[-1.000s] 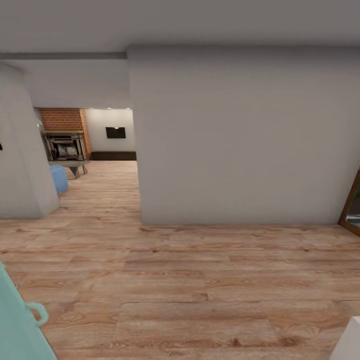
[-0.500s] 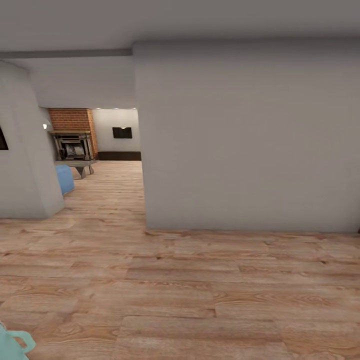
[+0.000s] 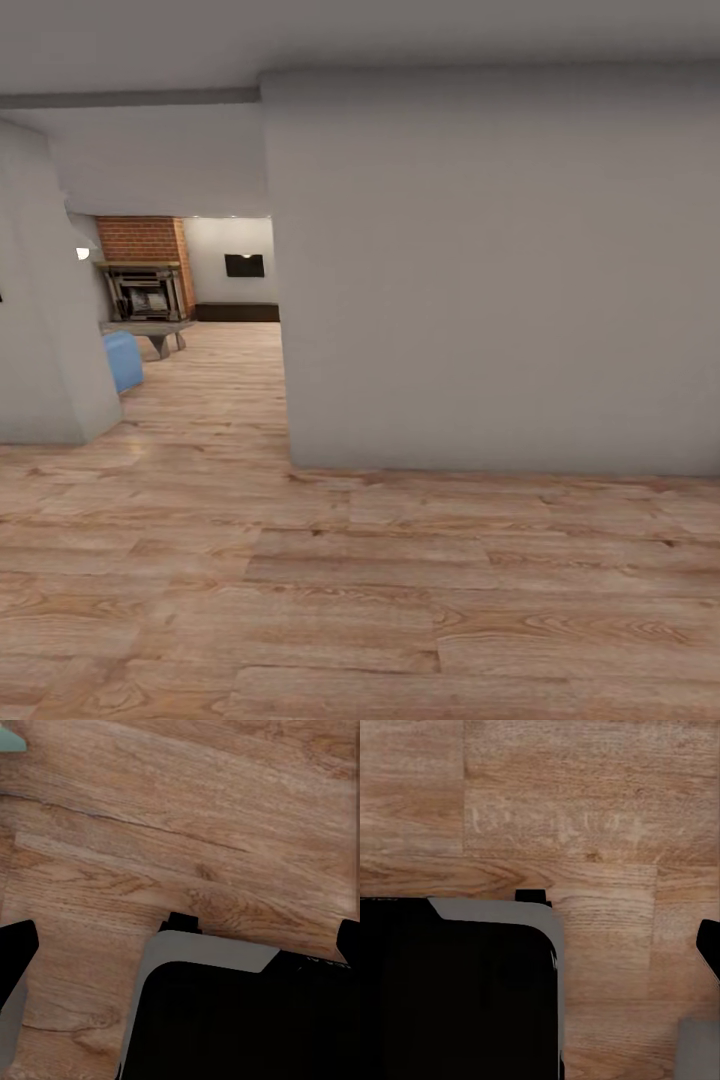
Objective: Move the two storage containers from the living room to the garage. In the garage, place one container on the floor and stack the other container on top of it (either order is fine).
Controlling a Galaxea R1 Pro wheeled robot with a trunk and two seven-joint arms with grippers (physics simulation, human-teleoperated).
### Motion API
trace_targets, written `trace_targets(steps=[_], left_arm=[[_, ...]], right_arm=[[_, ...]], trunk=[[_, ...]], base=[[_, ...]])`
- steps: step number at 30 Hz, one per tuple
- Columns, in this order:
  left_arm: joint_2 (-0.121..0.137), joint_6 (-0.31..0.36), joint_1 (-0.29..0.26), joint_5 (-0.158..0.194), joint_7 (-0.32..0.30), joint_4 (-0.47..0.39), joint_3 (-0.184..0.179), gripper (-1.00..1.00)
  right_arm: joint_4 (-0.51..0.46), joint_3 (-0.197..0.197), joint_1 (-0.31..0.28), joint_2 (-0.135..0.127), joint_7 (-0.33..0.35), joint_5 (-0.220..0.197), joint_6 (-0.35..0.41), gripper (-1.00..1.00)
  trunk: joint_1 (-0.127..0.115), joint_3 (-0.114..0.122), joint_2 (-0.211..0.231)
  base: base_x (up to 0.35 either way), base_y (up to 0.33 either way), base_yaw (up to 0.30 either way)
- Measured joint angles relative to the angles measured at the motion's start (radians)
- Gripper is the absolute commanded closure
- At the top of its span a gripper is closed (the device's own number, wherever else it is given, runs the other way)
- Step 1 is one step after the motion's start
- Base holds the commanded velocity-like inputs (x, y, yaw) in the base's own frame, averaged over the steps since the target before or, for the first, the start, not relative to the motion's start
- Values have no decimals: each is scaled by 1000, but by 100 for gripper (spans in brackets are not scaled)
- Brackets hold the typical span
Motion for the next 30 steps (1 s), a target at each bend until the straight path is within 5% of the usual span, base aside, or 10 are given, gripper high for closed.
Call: trace_targets(steps=[14,30], left_arm=[[0,0,0,0,0,0,0,-100],[0,0,0,0,0,0,0,-100]], right_arm=[[0,-2,0,-3,1,-4,-1,-100],[0,-2,0,-3,1,-3,0,-100]], trunk=[[0,0,0],[0,0,0]], base=[[323,0,28],[323,0,246]])
